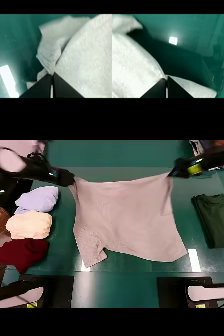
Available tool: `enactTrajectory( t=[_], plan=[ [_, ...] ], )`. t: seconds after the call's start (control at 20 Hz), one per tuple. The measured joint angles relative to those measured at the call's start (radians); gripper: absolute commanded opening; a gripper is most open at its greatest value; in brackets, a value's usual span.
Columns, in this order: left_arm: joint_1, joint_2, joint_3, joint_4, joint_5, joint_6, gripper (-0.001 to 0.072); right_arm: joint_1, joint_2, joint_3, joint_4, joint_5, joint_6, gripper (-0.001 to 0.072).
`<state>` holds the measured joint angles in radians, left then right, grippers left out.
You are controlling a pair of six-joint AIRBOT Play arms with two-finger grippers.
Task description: Fold the shirts.
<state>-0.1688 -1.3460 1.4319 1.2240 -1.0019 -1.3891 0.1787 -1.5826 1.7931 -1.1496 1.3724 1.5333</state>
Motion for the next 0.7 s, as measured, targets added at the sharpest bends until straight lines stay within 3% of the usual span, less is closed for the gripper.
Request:
enactTrajectory(
  t=[0.1,0.15,0.2,0.25,0.45,0.7],
  plan=[
    [0.021,-0.084,-0.013,0.009,0.072,-0.017,0.0023,0.01,-0.09,0.025,-0.011,-0.033,0.002,0.0018],
    [0.034,-0.112,-0.016,0.013,0.091,-0.026,0.0121,0.014,-0.131,0.045,-0.011,-0.039,0.002,0.0091],
    [0.048,-0.132,-0.018,0.016,0.111,-0.036,0.0423,0.018,-0.163,0.067,-0.014,-0.043,0.002,0.0271],
    [0.063,-0.147,-0.019,0.016,0.12,-0.046,0.056,0.018,-0.193,0.092,-0.015,-0.046,0.002,0.0355],
    [0.137,-0.174,0.0,0.01,0.02,-0.065,0.0559,0.019,-0.235,0.156,-0.018,-0.034,0.002,0.0354],
    [0.233,-0.099,-0.087,0.009,-0.191,-0.042,0.0552,0.001,-0.164,0.16,-0.021,0.106,-0.061,0.0353]
  ],
)
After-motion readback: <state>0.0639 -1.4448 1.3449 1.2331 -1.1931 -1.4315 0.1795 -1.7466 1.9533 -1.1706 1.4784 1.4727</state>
